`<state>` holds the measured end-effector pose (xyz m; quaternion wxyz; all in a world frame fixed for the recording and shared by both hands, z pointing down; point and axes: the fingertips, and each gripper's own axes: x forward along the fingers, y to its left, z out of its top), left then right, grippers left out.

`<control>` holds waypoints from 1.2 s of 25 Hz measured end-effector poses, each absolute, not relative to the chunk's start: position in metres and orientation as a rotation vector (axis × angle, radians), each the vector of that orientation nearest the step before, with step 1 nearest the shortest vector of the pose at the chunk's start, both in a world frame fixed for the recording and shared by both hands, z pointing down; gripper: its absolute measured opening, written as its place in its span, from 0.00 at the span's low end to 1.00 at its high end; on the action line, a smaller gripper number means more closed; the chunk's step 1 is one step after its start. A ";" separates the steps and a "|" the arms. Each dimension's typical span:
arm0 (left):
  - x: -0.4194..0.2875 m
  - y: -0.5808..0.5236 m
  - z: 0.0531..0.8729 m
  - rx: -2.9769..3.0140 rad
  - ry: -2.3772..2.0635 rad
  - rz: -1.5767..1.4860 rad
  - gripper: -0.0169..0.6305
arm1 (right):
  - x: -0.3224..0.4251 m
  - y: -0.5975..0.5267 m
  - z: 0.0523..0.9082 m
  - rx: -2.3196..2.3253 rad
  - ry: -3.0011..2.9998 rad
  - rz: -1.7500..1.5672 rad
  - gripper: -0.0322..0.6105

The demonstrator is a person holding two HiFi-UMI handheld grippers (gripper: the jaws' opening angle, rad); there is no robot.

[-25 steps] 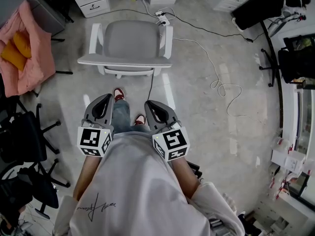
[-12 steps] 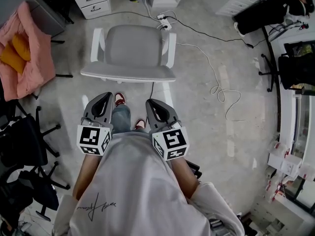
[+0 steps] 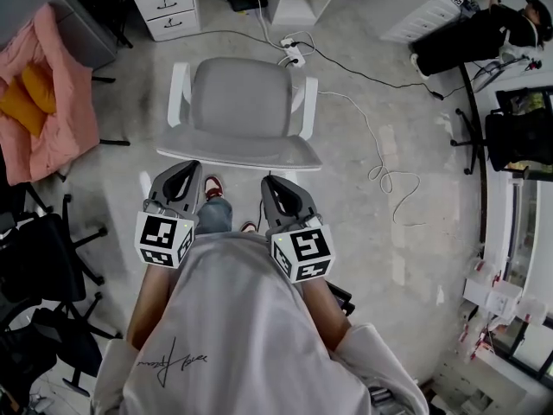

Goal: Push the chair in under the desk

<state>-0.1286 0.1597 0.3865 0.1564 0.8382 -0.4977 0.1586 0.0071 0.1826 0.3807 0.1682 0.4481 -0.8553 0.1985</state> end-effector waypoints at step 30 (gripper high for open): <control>-0.175 0.138 0.447 2.672 -1.159 1.041 0.04 | -0.029 0.144 0.423 1.258 -2.283 0.531 0.10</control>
